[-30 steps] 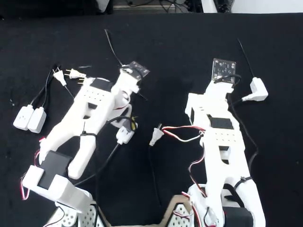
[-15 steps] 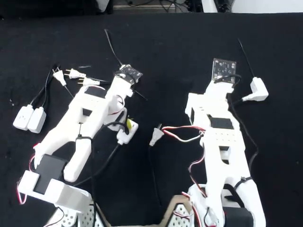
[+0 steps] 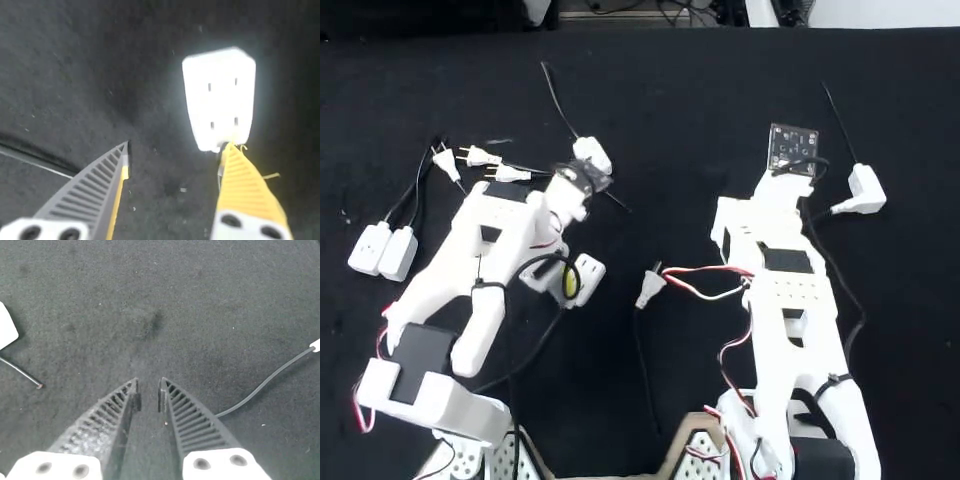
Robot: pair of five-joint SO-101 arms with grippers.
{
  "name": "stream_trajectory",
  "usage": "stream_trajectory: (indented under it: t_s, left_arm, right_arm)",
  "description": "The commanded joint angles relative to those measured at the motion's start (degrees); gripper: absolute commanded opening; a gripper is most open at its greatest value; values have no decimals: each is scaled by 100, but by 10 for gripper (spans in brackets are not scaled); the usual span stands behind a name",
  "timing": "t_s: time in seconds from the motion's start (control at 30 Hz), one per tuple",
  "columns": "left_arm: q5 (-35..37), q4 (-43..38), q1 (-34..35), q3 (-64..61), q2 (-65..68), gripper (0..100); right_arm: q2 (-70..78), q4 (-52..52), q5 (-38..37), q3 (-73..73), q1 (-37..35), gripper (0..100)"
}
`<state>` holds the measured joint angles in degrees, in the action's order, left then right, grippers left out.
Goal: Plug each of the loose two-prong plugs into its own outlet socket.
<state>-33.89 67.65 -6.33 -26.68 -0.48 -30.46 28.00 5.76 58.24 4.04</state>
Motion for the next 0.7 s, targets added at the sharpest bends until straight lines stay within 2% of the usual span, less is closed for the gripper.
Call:
stream_trajectory:
  t_s: [0.0, 0.13, 0.23, 0.5, 0.67]
  left_arm:
    - [-88, 774, 31, 927, -105, 287]
    - [26, 1688, -101, 1534, -105, 237]
    - [484, 1688, -259, 1244, -105, 257]
    - [1477, 255, -769, -224, -316, 268]
    - [1556, -624, -778, -1130, -993, 269]
  right_arm:
    - [57, -158, 9, -13, -53, 71]
    - [57, -158, 9, -13, -53, 71]
    - [57, -158, 9, -13, -53, 71]
    - [57, -158, 9, -13, -53, 71]
    - [57, -158, 9, -13, -53, 71]
